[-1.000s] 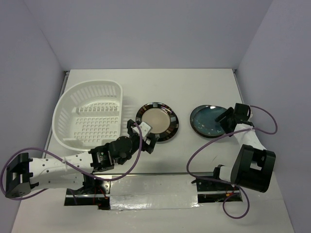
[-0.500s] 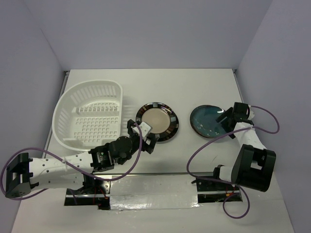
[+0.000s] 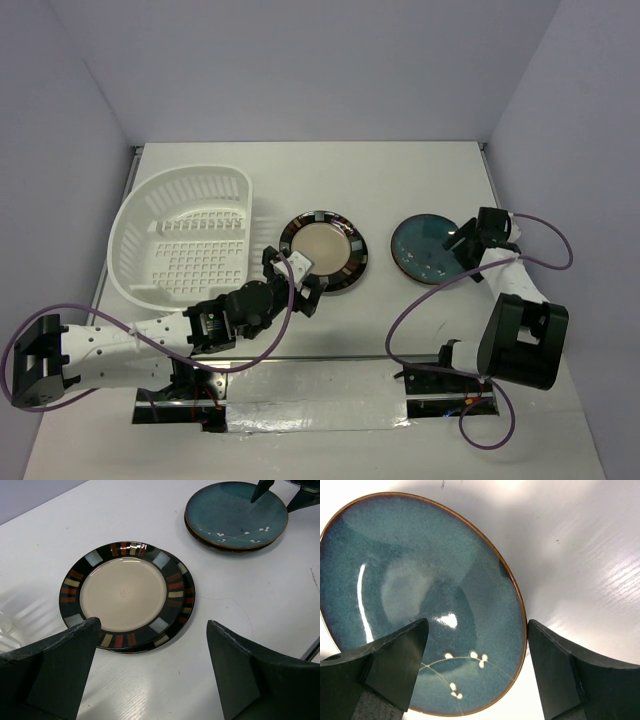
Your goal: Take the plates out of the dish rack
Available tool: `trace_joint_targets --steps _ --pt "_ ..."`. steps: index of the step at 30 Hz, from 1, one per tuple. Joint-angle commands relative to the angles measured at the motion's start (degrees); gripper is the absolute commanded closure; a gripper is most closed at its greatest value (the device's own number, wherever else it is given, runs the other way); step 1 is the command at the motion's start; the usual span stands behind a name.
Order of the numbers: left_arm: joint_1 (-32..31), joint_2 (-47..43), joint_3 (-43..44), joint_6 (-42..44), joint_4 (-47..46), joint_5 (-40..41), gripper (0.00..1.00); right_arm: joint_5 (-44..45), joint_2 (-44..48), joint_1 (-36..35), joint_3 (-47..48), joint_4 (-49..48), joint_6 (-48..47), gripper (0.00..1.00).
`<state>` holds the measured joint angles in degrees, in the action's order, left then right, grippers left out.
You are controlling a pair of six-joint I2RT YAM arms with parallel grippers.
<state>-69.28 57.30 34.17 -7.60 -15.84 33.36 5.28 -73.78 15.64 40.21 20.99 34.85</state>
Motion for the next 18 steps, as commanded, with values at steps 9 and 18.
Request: trace_joint_targets --steps 9,18 --pt "-0.33 1.33 2.83 1.00 -0.78 3.11 0.01 1.14 9.34 -5.78 6.46 2.12 -3.21 0.16" --pt "-0.33 2.29 2.65 1.97 -0.60 8.65 0.01 4.22 8.57 -15.29 10.68 3.08 -3.47 0.19"
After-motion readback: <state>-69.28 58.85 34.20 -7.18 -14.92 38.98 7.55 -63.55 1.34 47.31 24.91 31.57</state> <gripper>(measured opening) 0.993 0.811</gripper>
